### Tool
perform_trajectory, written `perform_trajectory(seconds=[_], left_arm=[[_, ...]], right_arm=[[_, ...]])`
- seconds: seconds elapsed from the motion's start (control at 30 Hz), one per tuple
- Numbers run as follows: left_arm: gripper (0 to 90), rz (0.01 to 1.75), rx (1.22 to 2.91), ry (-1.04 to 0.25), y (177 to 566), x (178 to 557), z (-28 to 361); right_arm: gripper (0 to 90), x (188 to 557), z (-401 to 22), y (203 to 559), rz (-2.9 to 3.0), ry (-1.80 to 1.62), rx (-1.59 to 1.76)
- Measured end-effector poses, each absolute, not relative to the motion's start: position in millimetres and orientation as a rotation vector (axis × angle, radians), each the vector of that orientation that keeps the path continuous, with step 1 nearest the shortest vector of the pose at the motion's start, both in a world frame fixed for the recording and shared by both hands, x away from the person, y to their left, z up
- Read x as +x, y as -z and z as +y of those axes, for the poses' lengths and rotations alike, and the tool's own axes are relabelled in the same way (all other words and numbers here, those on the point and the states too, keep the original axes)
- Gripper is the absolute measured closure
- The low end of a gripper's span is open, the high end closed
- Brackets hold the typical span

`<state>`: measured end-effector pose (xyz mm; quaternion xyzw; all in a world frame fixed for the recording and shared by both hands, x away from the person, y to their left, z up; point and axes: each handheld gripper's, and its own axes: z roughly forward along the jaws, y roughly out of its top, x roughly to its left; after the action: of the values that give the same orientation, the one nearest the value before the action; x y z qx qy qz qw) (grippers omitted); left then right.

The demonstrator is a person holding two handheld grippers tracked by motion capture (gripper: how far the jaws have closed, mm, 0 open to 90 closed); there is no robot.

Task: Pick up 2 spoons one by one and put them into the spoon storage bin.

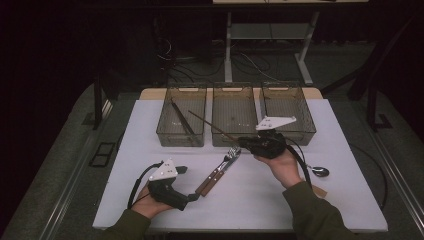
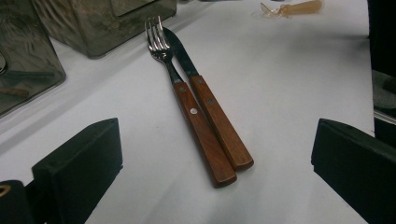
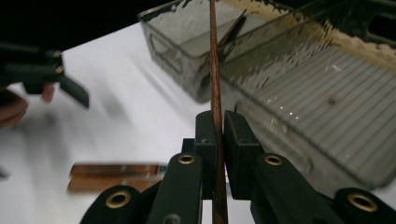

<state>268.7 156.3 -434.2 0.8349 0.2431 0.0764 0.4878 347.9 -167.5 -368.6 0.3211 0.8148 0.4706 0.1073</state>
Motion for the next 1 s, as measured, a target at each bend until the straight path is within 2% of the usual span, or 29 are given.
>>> perform_trajectory(seconds=[1.0], left_arm=[[0.9,0.583,2.019,-0.168,432.2,269.2,155.7]], right_arm=[[84.5,450.9,-56.1,363.2,2.381,-1.151,1.174]])
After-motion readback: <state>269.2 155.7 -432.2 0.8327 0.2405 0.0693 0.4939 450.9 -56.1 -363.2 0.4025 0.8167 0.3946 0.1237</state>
